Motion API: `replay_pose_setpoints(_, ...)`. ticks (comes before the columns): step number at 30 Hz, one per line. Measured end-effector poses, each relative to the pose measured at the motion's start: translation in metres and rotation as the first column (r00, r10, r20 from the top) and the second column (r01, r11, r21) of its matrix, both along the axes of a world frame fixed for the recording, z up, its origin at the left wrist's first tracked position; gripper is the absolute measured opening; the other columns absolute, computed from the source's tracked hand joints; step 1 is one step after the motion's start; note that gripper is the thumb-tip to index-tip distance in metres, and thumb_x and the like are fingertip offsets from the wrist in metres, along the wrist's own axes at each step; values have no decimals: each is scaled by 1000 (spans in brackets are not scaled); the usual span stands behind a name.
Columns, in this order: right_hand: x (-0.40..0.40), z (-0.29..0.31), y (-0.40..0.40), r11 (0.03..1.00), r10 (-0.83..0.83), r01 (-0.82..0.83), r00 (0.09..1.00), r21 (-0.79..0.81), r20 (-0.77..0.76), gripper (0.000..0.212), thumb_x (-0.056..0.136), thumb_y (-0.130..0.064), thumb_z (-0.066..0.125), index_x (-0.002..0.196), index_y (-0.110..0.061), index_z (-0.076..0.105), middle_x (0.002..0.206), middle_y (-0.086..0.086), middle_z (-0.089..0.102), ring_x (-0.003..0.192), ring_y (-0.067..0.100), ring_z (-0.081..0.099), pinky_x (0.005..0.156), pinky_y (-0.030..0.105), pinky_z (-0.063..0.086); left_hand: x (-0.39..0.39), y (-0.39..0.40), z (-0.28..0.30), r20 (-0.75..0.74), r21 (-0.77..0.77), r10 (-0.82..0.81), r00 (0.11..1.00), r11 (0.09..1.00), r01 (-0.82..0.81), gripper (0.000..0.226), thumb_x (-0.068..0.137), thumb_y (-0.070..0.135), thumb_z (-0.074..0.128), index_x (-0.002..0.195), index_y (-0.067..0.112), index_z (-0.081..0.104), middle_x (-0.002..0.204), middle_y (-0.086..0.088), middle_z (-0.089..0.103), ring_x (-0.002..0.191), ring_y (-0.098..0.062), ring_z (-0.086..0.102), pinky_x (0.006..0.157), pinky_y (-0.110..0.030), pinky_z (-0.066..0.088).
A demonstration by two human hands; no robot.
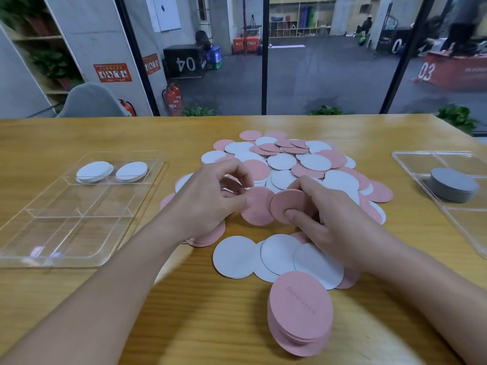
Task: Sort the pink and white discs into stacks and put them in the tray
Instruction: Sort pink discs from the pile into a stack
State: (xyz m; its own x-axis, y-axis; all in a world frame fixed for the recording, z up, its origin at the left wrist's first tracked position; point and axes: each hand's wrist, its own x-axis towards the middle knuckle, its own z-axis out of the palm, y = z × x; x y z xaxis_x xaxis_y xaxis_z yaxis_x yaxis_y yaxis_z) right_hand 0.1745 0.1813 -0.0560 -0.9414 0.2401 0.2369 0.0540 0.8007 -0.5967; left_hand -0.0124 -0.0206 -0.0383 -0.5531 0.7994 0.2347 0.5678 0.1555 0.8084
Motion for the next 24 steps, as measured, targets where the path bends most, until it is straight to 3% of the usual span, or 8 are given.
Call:
replay_pose_setpoints(4, -2, -5, -2, 999, -14, 13, 1000, -37, -21, 20, 106, -30, 63, 110, -37, 45, 83, -22, 63, 79, 8, 62, 67, 34, 47, 2, 1, 0, 22, 20, -53, 998, 998, 52, 26, 94, -1, 81, 106, 21, 76, 107, 7, 76, 100, -22, 76, 84, -28, 58)
replay_pose_setpoints(9, -4, -6, -9, 998, -4, 0, 999, 70, 54, 28, 108, -33, 58, 129, -37, 40, 100, -19, 61, 92, 8, 58, 78, 39, 51, 9, 7, -7, 87, 106, -118, 989, 988, 108, 27, 94, -8, 79, 109, 16, 78, 107, -4, 79, 106, -29, 78, 101, -46, 62)
replay_pose_setpoints(12, -6, -6, -12, 985, 15, -33, 994, 172, 104, 12, 107, -34, 54, 116, -29, 47, 100, -12, 63, 94, 18, 58, 79, 45, 52, 17, 8, -9, 40, 98, -80, 996, 992, 76, 29, 100, -5, 73, 115, 20, 79, 113, 2, 81, 112, -19, 77, 104, -37, 60)
replay_pose_setpoints(15, -6, -6, -11, 985, 12, -31, 994, 169, 110, 17, 107, -32, 56, 99, -24, 43, 87, -9, 60, 86, 20, 56, 73, 41, 49, 16, -4, -9, -184, 10, 142, 973, 990, -142, 19, 108, 23, 69, 123, 32, 77, 126, 23, 74, 118, 4, 66, 102, -20, 48)
replay_pose_setpoints(17, -5, -4, -11, 985, 20, -37, 994, 166, 107, 17, 107, -32, 56, 99, -23, 44, 86, -9, 60, 84, 19, 56, 72, 39, 49, 8, -16, -16, -374, -101, 272, 887, 938, -330, 35, 107, 50, 63, 139, 37, 68, 146, 24, 60, 137, -2, 52, 117, -31, 38)
replay_pose_setpoints(19, -5, -3, -11, 985, 27, -43, 995, 168, 99, 17, 107, -33, 56, 99, -23, 45, 86, -9, 60, 84, 17, 56, 73, 39, 50, 2, -31, -27, -513, -280, 296, 806, 830, -483, 72, 100, 78, 46, 160, 39, 46, 168, 14, 39, 162, -20, 25, 132, -48, 19)
replay_pose_setpoints(21, -5, -4, -10, 984, 28, -45, 995, 175, 96, 18, 107, -33, 56, 97, -24, 44, 84, -11, 59, 83, 14, 55, 72, 37, 48, 0, -40, -36, -511, -419, 286, 811, 741, -525, 96, 94, 93, 28, 171, 36, 23, 179, 7, 20, 167, -25, 10, 135, -51, 11)
replay_pose_setpoints(24, -4, -4, -10, 986, 31, -45, 996, 163, 87, 22, 107, -32, 57, 93, -26, 41, 81, -11, 58, 80, 12, 53, 69, 35, 45, 6, -39, -38, -457, -510, 252, 853, 711, -484, 104, 93, 92, 21, 175, 29, 6, 184, 1, 4, 169, -22, 1, 134, -50, 7)
